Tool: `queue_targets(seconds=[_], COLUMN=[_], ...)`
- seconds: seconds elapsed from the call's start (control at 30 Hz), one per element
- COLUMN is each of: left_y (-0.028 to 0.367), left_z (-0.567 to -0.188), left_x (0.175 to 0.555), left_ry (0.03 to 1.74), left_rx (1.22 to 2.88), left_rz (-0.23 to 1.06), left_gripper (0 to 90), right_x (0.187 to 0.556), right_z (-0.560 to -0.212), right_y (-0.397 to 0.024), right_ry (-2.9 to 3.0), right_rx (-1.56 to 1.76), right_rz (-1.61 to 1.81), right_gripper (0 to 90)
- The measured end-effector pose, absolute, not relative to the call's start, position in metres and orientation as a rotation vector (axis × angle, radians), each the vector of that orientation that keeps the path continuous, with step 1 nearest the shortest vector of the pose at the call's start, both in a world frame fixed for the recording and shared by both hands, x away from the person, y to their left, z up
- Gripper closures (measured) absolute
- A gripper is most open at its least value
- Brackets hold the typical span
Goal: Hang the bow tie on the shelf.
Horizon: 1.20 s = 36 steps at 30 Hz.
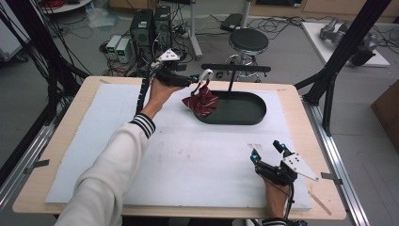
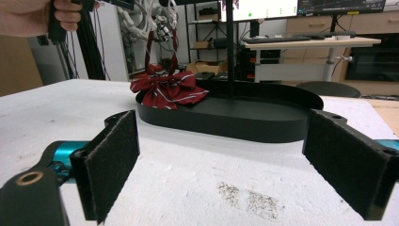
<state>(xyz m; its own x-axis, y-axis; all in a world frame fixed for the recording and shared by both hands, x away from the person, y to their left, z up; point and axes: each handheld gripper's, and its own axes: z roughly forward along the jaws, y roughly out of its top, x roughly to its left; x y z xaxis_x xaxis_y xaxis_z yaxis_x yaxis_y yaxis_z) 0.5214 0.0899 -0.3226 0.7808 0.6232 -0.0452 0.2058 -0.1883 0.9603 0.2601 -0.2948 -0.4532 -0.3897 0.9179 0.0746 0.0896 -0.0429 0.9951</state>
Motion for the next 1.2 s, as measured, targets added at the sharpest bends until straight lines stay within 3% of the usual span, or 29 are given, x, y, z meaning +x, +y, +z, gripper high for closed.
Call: queue_targets(seconds=[0.47, 0.7, 0.93, 1.2], left_y=[0.205, 0.26, 0.285, 0.294], left_z=[-0.355, -0.385, -0.429, -0.453], left_x=[0.415, 0.358, 0.303, 0.278], left_ry=[0.574, 0.649, 0.712, 0.774], left_rx=[1.717, 1.654, 1.534, 1.455], left_rz=[0.592, 0.644, 0.77, 0.793], left_gripper=[15.2, 15.3, 15.3, 15.1], right_x=[0.258, 0.258, 0.258, 0.259], right_z=[-0.454, -0.454, -0.453, -0.453], right_y=[-0.293, -0.293, -0.293, -0.293], right_ry=[1.534, 1.533, 1.534, 1.535], right_rx=[1.072, 1.073, 1.074, 1.067], right_rz=[1.497, 1.493, 1.492, 1.489], right_gripper=[10.5, 10.5, 10.5, 10.5])
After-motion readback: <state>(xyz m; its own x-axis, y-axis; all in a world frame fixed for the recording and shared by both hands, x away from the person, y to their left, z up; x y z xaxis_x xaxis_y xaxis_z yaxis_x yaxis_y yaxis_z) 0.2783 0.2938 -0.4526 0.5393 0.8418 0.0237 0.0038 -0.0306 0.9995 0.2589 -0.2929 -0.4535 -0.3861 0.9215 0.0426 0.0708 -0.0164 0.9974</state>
